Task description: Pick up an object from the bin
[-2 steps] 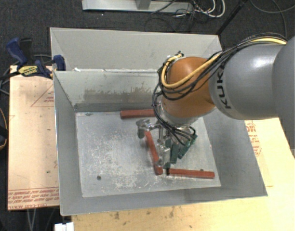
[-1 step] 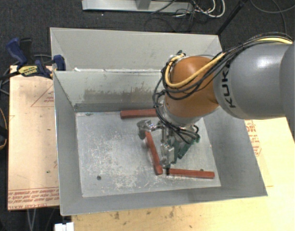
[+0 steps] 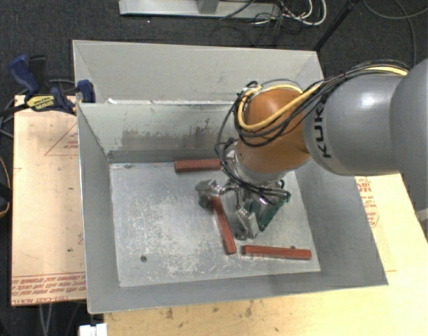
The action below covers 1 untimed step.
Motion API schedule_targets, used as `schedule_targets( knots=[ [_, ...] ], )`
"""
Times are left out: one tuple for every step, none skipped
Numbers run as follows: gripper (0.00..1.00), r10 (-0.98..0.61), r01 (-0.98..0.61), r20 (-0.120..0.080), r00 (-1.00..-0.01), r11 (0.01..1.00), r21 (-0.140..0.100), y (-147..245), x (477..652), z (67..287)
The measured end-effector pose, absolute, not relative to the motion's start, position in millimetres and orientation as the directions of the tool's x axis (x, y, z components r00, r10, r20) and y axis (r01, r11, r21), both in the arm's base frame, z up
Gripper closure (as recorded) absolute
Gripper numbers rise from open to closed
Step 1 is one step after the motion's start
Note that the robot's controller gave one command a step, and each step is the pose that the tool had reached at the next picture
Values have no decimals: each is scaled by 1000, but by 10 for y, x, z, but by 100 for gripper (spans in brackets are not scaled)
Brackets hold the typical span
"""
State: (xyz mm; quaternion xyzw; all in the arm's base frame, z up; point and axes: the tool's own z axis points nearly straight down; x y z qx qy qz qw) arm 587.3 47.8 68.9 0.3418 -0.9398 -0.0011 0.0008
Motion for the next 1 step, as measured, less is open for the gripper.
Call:
schedule_targets(
  knots=[
    [100, -650, -650, -6, -760, 760, -2, 425, 5917, 734]
  ],
)
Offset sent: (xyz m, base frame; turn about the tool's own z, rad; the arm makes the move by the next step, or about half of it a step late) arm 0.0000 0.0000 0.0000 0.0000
